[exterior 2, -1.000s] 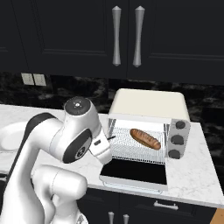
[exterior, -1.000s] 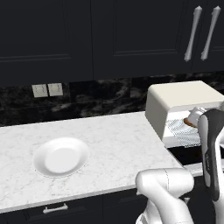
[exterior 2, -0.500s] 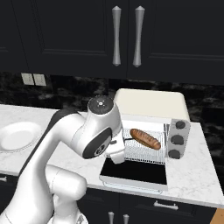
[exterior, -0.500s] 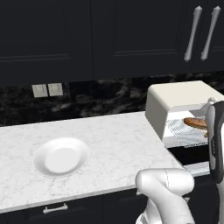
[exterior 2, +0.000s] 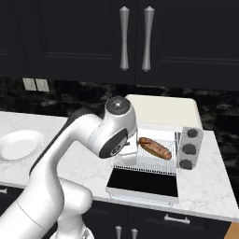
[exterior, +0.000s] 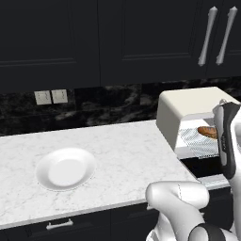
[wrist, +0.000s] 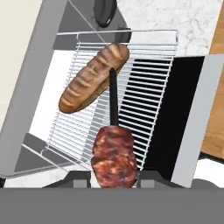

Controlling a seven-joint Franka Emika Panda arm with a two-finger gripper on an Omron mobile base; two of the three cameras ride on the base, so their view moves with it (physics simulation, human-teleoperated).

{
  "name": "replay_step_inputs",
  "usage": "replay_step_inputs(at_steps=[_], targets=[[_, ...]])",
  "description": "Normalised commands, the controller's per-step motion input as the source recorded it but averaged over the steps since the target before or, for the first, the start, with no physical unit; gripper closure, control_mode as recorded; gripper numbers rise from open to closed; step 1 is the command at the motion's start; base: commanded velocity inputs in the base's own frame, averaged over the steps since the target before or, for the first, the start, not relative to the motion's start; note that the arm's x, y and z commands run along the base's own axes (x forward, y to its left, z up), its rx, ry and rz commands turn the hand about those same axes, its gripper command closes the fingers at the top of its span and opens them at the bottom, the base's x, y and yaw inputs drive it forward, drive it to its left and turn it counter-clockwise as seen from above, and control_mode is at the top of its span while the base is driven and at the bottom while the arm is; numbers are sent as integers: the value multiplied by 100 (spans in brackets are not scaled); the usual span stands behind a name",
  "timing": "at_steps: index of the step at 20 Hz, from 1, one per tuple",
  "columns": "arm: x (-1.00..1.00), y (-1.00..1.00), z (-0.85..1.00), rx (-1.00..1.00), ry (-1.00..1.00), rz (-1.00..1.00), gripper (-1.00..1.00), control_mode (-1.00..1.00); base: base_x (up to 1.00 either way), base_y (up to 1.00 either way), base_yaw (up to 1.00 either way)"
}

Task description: Pick up the kebab skewer and baguette bread, and place them inside the toaster oven. Close the toaster oven door and start by setting the timer.

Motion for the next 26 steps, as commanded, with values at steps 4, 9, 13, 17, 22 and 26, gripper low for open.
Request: replay_step_inputs(at_steps=[4, 9, 13, 17, 22, 26], targets=[[28, 0, -37, 0, -4, -5, 100, -100, 0, 0, 0], [16, -5, -40, 0, -7, -7, 100, -100, 0, 0, 0], [13, -25, -16, 0, -9, -6, 100, -100, 0, 0, 0], [13, -29, 0, 2, -4, -8, 100, -100, 0, 0, 0], [20, -5, -2, 0, 0, -4, 100, -100, 0, 0, 0], [26, 0, -3, 0, 0, -1, 100, -100, 0, 0, 0]])
